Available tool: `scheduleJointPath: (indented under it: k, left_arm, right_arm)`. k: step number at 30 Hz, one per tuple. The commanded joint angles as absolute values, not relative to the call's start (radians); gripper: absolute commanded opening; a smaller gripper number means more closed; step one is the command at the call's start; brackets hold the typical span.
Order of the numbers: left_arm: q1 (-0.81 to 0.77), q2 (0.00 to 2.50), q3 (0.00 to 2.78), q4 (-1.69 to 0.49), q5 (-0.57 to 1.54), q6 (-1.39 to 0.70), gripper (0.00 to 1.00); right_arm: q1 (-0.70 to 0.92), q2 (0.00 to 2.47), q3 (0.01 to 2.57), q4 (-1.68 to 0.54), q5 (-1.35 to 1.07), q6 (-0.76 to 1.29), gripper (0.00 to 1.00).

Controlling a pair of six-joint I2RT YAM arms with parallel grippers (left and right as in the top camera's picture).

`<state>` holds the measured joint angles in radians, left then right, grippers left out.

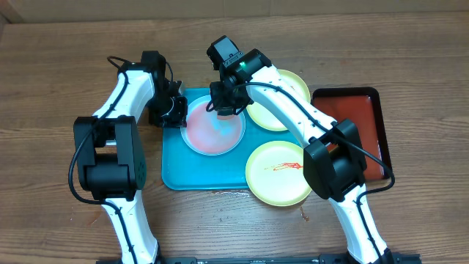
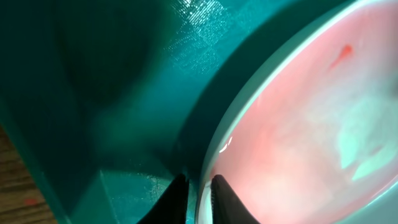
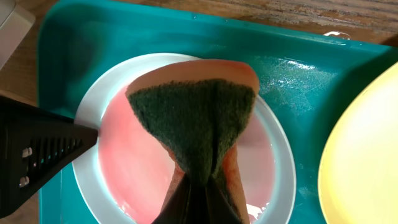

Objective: Clean dirty plates on tray and stack at the side
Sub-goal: 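Keep scrubbing the white plate's surface with the sponge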

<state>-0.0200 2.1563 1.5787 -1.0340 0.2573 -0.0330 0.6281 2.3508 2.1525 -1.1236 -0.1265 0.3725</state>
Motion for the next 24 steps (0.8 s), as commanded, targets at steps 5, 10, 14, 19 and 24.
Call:
scheduleJointPath:
  k: [5,10,14,19,24]
  left_arm:
    - [-0.028,2.132,1.527,-0.987,0.263,-0.139,0.17]
    - [-0.028,2.132,1.507,-0.958,0.263,-0.139,0.04]
    - [-0.026,2.132,1.508,-0.945,0.262,-0.138,0.04]
    - [-0.026,2.125,1.528,-0.972,0.249,-0.132,0.04]
    - [-0.026,2.068,1.562,-1.021,0.189,-0.115,0.04]
  right_arm:
    - [0.628,2.357,2.168,-1.124,-0.136,0.378,0.04]
    - [0.628,2.357,2.168,-1.132,-0.136,0.378,0.04]
    - [0.628,2.356,2.168,-1.135,-0.138,0.378,0.04]
    - [0.609,2.322,2.182,-1.174,-0.189,0.375,0.04]
    - [0.565,2.189,2.188,-1.211,-0.196,0.358,0.04]
